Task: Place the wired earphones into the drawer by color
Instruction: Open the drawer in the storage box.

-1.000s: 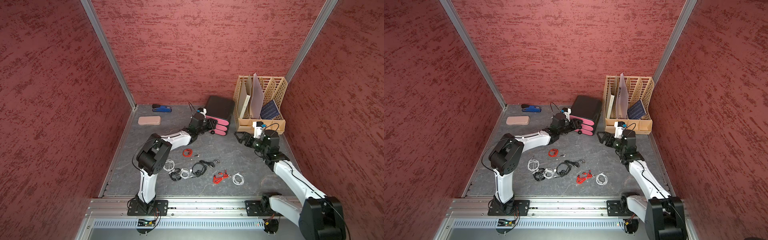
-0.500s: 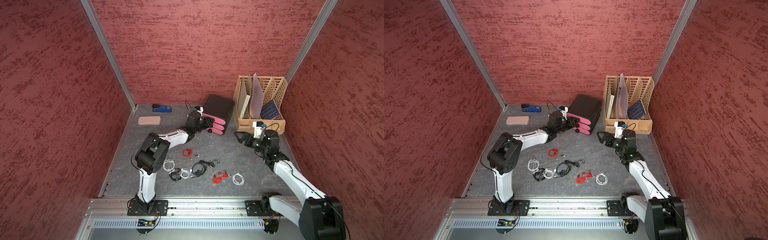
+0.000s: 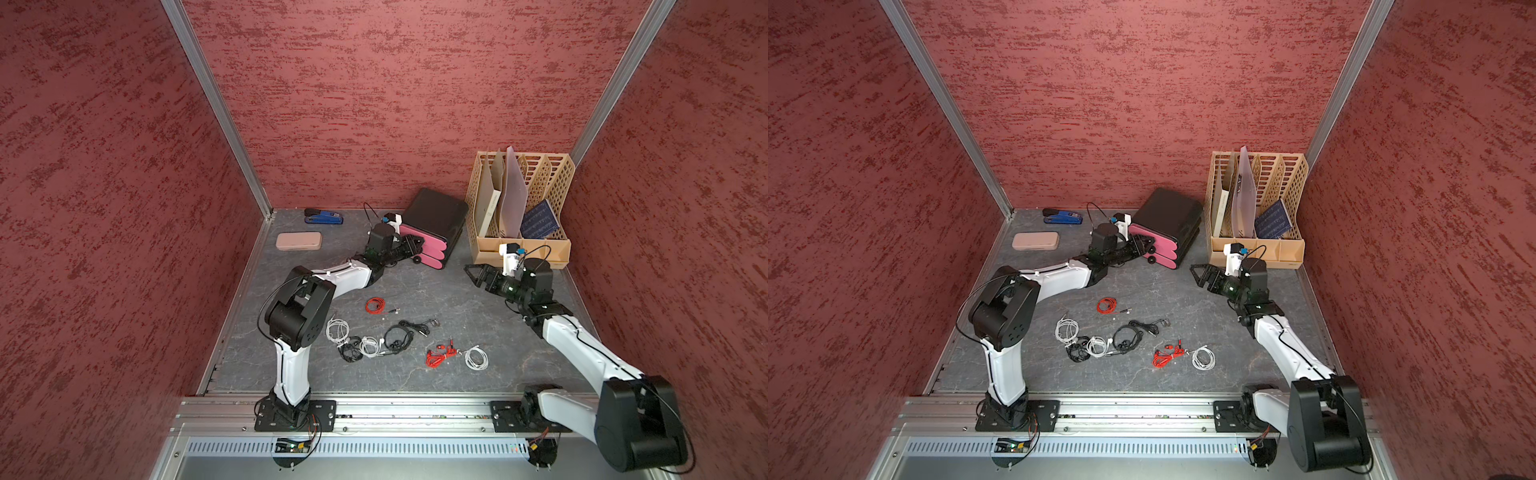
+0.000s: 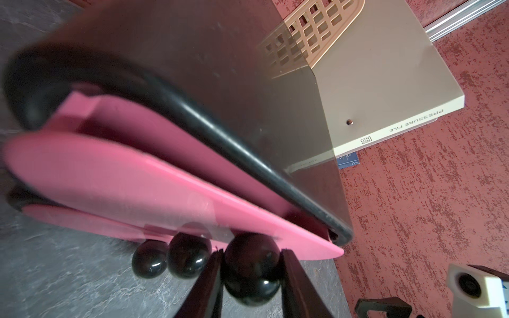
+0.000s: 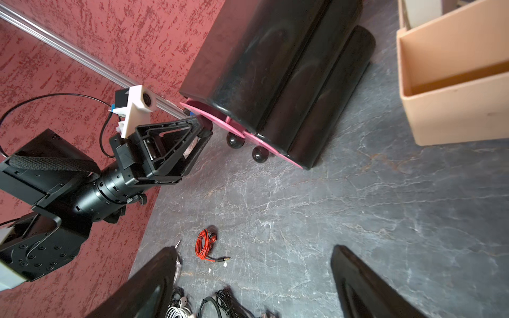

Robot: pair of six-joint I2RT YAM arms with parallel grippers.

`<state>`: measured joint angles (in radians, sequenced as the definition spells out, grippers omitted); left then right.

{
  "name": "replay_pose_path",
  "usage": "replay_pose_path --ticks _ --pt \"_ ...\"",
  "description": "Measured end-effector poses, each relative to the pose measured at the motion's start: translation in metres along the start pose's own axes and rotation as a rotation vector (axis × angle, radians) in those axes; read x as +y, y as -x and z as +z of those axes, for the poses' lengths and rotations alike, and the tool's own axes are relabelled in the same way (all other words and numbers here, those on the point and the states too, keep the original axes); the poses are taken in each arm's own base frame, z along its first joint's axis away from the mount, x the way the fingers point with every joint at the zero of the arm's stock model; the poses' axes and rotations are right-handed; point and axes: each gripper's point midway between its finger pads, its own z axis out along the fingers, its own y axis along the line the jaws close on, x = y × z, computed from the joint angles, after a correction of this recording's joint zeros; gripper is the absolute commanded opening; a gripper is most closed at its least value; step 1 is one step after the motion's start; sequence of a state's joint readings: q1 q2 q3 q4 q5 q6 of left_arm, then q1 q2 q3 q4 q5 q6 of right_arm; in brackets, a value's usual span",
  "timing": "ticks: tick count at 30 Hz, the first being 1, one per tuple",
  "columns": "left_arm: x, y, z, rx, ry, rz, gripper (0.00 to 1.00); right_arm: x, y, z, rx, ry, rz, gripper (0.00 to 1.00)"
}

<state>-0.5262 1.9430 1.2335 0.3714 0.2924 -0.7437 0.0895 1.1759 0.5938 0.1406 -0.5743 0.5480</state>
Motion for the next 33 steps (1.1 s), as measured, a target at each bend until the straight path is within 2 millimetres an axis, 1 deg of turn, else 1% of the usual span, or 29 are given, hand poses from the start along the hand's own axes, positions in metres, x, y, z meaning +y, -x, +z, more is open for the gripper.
replay_pose_path --ticks 4,8,11,16,25,29,33 --pt "0.000 -0.003 -0.006 0.004 -0.002 -0.001 0.30 -0.002 -0.009 0.010 0.040 0.002 0.022 0.91" --pt "0.000 -0.007 -0.014 0.011 -0.001 -0.003 0.29 0.000 -0.010 0.018 0.062 0.008 0.029 0.91" --pt "0.001 -0.010 -0.020 0.016 -0.004 -0.004 0.28 0.004 -0.009 0.021 0.068 0.014 0.025 0.91" --pt "0.002 -0.014 -0.031 0.019 -0.009 -0.006 0.28 0.006 -0.011 0.024 0.076 0.017 0.018 0.91" --pt "0.004 -0.023 -0.052 0.021 -0.020 -0.010 0.27 0.002 -0.017 0.026 0.099 -0.001 0.001 0.94" --pt "0.006 -0.027 -0.060 0.017 -0.024 -0.013 0.28 0.003 -0.014 0.026 0.098 -0.004 -0.018 0.94" --pt "0.006 -0.029 -0.066 0.012 -0.026 -0.012 0.28 -0.001 -0.017 0.025 0.106 -0.021 -0.023 0.94"
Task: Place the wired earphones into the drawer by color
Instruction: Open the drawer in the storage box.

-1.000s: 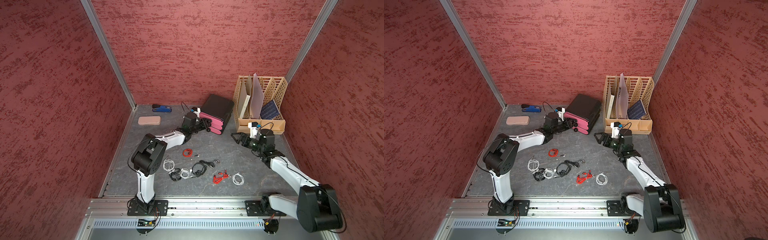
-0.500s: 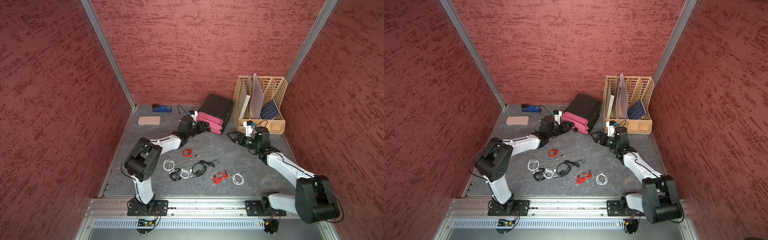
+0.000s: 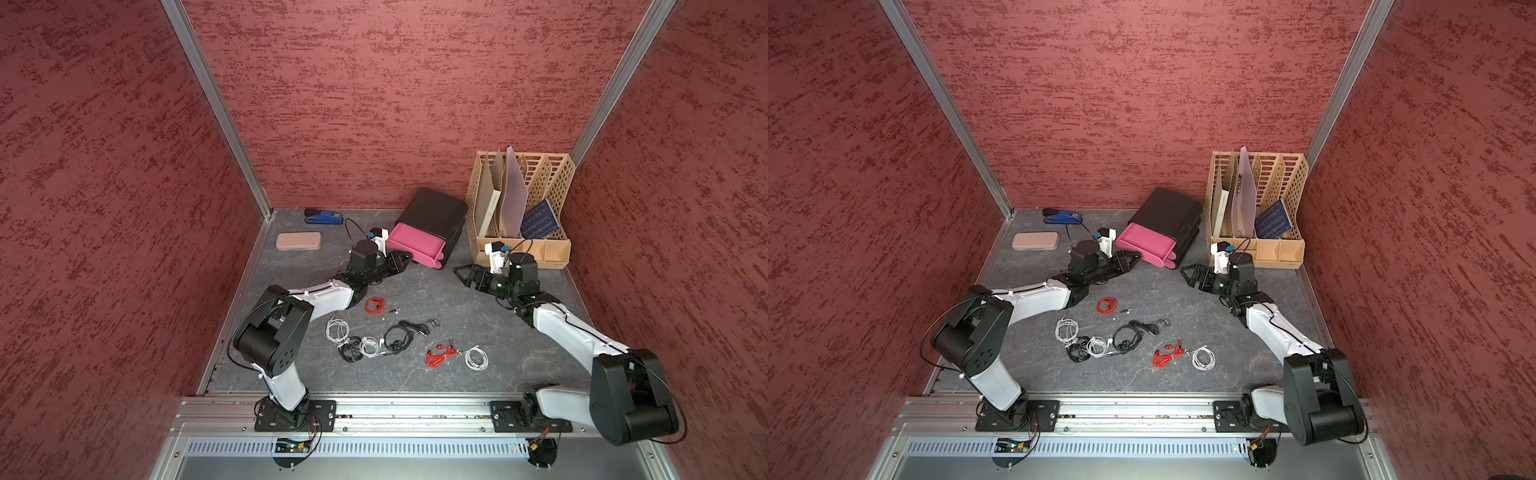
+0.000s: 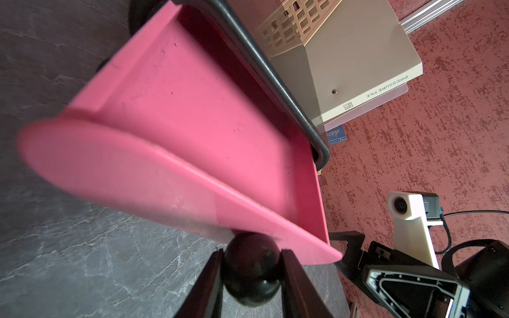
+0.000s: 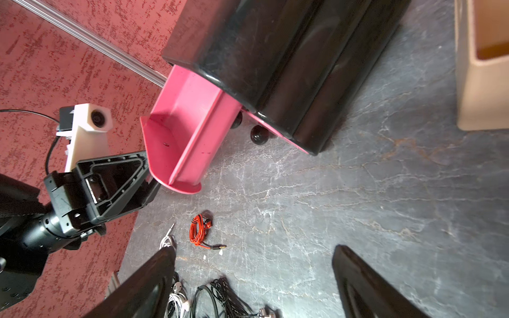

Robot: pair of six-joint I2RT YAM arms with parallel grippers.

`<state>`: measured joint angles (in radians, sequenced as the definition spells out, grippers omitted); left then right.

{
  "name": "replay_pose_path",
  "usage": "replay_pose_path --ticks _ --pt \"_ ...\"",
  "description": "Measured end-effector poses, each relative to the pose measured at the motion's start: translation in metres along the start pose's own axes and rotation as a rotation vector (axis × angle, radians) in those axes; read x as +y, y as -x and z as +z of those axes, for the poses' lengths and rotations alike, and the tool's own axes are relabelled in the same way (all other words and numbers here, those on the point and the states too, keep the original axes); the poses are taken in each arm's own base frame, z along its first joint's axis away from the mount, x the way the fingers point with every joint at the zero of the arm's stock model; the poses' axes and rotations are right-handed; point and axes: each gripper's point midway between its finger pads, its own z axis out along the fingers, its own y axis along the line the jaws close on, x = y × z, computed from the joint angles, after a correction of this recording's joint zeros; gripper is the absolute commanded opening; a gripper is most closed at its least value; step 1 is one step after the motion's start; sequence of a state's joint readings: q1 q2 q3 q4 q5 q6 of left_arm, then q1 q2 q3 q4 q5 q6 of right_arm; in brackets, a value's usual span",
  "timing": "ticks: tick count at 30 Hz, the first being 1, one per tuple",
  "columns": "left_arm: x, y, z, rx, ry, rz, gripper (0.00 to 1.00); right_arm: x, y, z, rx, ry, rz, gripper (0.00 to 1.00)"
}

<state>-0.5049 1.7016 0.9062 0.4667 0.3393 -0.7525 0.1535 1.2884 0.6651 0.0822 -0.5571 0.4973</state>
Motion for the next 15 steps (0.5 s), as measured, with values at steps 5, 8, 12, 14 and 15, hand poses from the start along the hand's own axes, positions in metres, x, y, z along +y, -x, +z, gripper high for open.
replay_pose_path --ticks 5,8,12,14,15 --pt "0.001 -0.004 -0.008 -0.002 0.000 -0.002 0.27 -0.002 -0.002 0.000 0.008 -0.010 -0.001 0.95" --pt "0.001 -0.006 -0.013 -0.001 0.001 -0.003 0.28 -0.004 -0.003 0.000 0.010 -0.016 -0.002 0.95" --pt "0.002 -0.007 -0.018 -0.003 0.003 -0.004 0.42 -0.004 -0.003 0.000 0.011 -0.020 -0.006 0.95" --pt "0.004 -0.006 -0.019 -0.010 0.004 -0.012 0.52 -0.005 -0.004 0.000 0.012 -0.021 -0.007 0.95" --pt "0.006 -0.005 -0.020 -0.015 0.006 -0.020 0.55 -0.005 -0.004 0.000 0.013 -0.022 -0.006 0.95"
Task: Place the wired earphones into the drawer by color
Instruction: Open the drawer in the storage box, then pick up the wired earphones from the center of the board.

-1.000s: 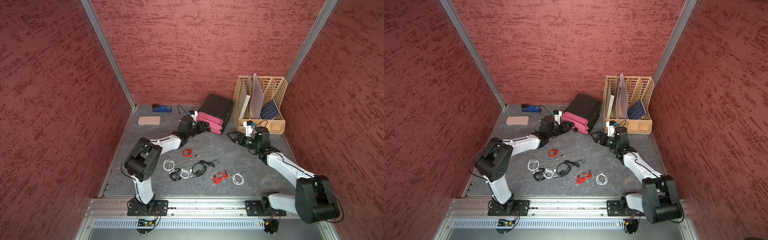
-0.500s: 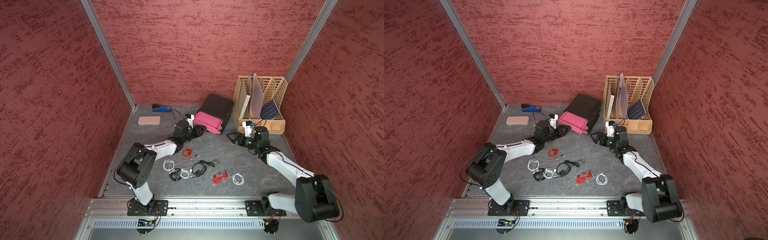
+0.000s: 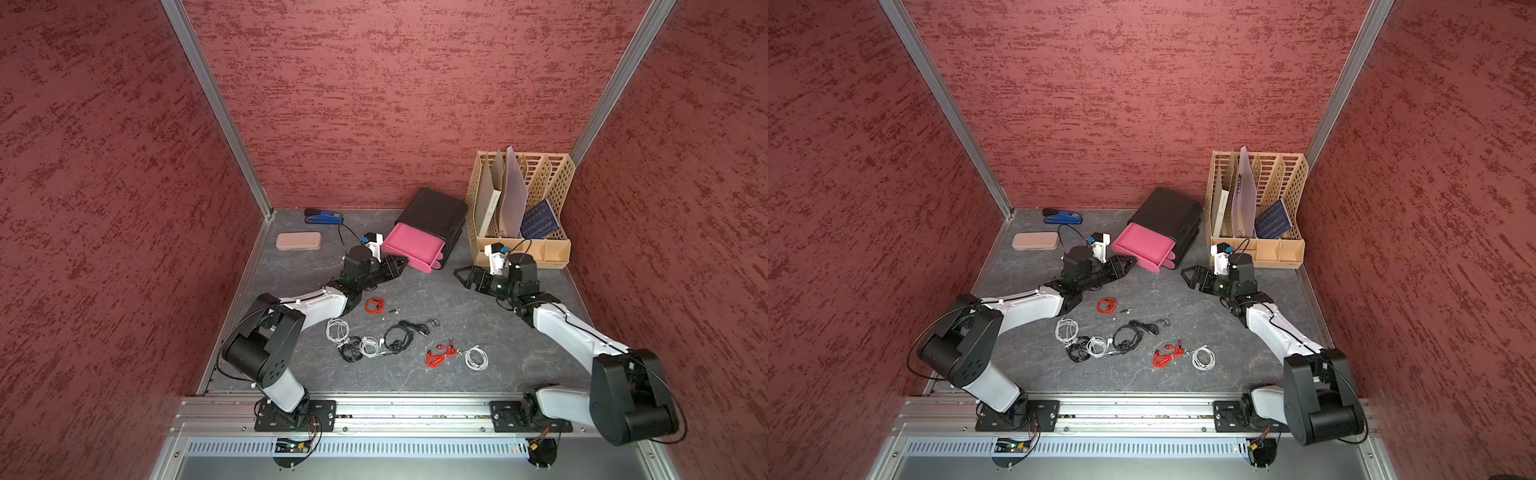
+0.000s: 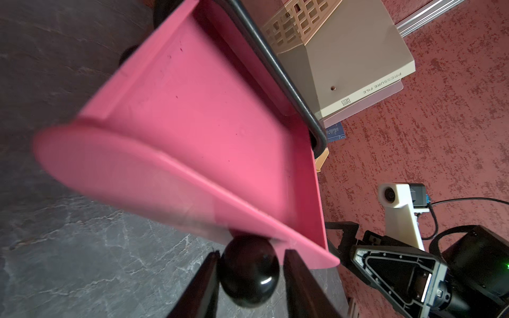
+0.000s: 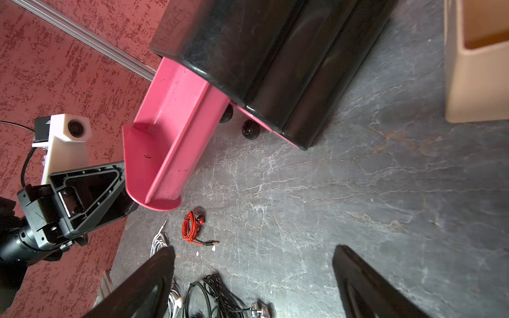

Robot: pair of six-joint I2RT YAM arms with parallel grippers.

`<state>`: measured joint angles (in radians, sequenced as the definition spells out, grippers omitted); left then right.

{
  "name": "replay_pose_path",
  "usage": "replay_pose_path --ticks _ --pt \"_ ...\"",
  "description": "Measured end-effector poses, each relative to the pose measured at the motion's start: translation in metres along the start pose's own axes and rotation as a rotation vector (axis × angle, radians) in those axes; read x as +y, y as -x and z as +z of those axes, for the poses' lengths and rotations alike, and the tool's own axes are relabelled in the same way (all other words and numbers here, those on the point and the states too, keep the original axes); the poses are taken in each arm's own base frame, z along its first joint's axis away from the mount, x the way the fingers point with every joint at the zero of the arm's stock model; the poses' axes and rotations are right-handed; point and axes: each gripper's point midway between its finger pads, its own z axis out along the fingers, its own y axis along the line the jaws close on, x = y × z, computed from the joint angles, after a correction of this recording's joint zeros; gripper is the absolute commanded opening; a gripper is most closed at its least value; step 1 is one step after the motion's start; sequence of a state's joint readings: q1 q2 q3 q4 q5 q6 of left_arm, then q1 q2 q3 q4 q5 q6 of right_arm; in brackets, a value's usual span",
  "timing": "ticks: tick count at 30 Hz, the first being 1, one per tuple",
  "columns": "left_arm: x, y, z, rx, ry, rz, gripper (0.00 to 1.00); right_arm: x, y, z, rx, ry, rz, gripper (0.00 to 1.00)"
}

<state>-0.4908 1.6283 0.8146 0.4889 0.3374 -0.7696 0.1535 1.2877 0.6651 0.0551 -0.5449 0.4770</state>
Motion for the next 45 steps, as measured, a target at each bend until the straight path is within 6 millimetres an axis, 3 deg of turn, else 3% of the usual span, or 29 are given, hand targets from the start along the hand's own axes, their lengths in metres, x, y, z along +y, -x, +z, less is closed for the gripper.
replay_pose_path --ticks 11,20,27,35,45 --pt "0.006 0.007 -0.014 -0.031 0.011 -0.015 0.68 -0.001 -0.001 -0.003 0.007 -0.018 -0.016 0.96" --pt "0.010 0.011 -0.048 -0.059 0.071 0.019 0.79 0.002 -0.003 -0.004 0.013 -0.017 -0.030 0.95" --pt "0.023 0.001 -0.071 -0.024 0.193 0.077 0.84 0.022 -0.015 0.003 0.067 0.017 -0.077 0.95" --pt "0.041 -0.025 -0.091 0.069 0.334 0.149 0.83 0.028 -0.035 0.011 0.134 0.025 -0.107 0.94" --pt "0.061 -0.077 -0.086 0.221 0.434 0.187 0.75 0.019 -0.036 0.012 0.126 -0.031 -0.120 0.93"
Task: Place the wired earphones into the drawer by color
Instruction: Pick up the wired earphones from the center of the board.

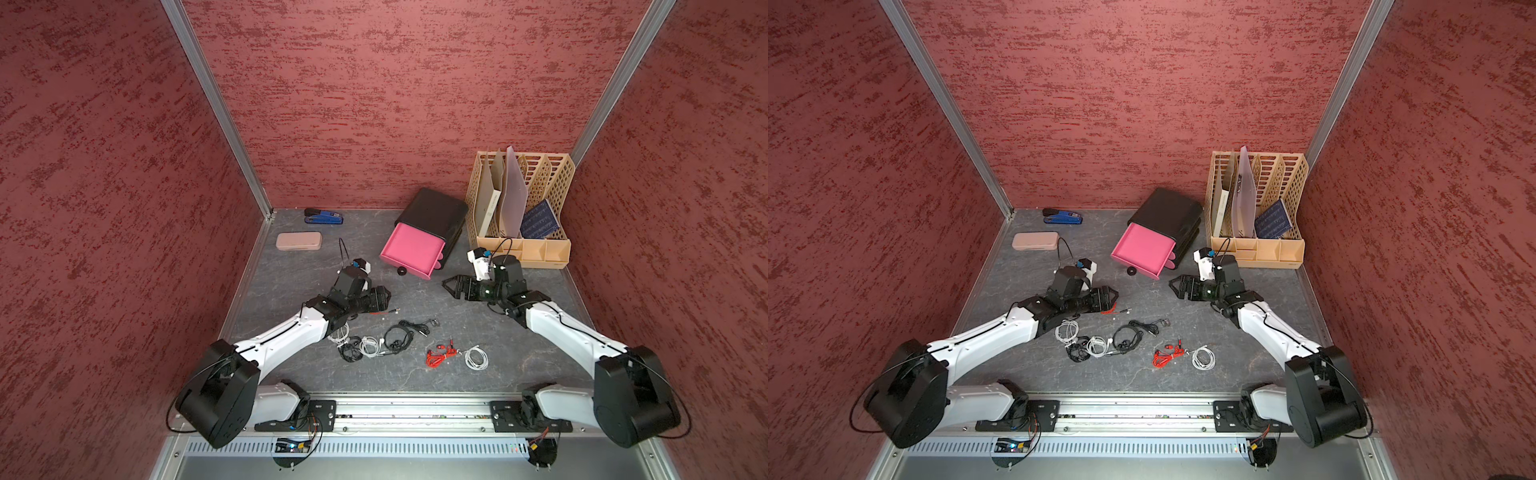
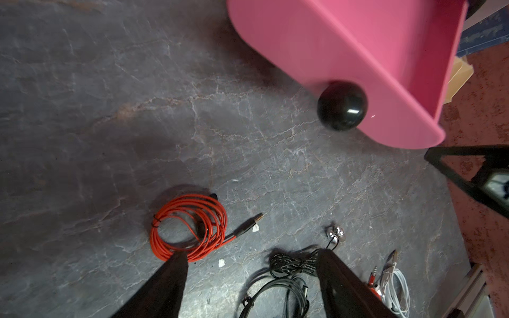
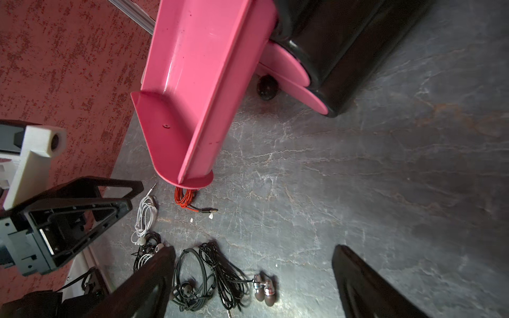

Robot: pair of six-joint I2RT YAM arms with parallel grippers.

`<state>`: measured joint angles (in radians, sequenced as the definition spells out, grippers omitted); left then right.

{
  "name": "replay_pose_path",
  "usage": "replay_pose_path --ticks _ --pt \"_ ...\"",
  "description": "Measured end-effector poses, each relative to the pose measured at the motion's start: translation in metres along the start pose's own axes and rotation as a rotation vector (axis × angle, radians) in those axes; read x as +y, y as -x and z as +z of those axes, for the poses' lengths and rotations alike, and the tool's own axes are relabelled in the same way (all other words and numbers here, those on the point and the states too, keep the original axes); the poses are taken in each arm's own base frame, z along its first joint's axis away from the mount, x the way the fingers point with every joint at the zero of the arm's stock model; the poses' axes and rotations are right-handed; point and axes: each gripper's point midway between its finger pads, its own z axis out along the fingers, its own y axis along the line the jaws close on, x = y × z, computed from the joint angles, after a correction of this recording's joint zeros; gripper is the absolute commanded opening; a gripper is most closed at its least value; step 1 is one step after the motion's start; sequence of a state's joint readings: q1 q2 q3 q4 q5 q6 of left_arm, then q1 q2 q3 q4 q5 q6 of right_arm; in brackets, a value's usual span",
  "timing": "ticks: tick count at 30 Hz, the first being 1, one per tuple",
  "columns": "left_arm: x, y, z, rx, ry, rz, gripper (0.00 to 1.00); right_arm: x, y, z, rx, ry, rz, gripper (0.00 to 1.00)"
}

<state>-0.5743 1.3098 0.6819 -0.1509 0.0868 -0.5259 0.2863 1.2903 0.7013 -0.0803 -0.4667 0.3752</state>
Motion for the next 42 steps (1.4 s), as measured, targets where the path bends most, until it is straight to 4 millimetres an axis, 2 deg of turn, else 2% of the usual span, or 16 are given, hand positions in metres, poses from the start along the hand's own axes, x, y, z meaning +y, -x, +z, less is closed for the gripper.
replay_pose_path --ticks 8,19,30,36,42 --pt "0.015 -0.027 0.024 0.068 0.096 0.030 0.64 -0.006 0.000 -0.001 -0.010 -0.032 0.000 0.93" --pt "0.032 -0.029 0.039 0.060 0.176 0.058 0.53 -0.008 0.002 -0.002 -0.020 -0.049 -0.001 0.93" --pt "0.034 -0.024 0.052 0.061 0.211 0.091 0.50 -0.009 0.002 -0.002 -0.020 -0.051 -0.001 0.93" --pt "0.032 -0.022 0.058 0.065 0.220 0.110 0.43 -0.009 0.002 -0.002 -0.021 -0.053 -0.001 0.93" --pt "0.036 -0.027 0.062 0.079 0.235 0.120 0.28 -0.009 0.002 -0.002 -0.022 -0.055 -0.001 0.93"
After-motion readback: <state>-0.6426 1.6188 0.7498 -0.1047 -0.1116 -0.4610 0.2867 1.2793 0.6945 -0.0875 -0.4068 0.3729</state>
